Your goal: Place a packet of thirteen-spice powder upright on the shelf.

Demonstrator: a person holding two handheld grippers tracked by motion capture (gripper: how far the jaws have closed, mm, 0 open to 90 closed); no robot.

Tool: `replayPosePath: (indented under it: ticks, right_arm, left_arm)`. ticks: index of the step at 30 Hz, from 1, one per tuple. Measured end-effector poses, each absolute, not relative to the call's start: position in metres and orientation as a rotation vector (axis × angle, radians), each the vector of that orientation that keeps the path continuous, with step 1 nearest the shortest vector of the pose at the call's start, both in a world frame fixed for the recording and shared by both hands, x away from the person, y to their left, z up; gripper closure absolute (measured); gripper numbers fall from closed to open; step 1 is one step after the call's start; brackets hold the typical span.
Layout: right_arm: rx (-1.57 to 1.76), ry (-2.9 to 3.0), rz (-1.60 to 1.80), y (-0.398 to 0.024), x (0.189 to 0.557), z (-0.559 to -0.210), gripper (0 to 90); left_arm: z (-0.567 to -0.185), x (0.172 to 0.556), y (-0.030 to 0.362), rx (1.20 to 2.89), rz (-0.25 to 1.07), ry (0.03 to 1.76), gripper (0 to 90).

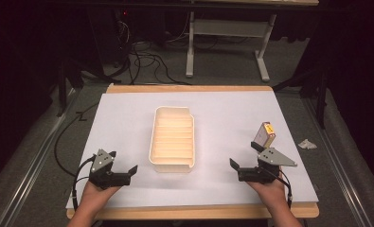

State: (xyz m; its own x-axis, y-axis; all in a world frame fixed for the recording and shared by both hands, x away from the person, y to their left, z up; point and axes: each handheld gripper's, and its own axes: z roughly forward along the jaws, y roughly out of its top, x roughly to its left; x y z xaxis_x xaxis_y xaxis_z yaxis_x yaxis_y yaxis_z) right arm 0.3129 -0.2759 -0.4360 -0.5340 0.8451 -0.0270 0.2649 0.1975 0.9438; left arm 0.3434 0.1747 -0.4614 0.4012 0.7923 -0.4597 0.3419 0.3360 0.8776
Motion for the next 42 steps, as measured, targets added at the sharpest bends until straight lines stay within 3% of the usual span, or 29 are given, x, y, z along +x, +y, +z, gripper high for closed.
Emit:
replayPosePath:
  ticks: [12,19,25,42]
  right_arm:
    - [1.113,1.882,1.320,-0.292,0.310,-0.437,0.7]
    - [1.117,1.848,1.302,-0.296,0.307,-0.434,5.0]
    - [1.108,1.814,1.304,-0.299,0.302,-0.428,13.8]
    - [1.201,1.683,1.254,-0.319,0.297,-0.417,17.9]
  left_arm:
    - [-0.460,0.343,0.177,1.248,0.408,1.183,1.6]
    - [-0.460,0.343,0.178,1.250,0.406,1.180,1.6]
    - [-0.460,0.343,0.177,1.251,0.404,1.180,1.6]
    - [-0.460,0.343,0.177,1.253,0.398,1.179,1.7]
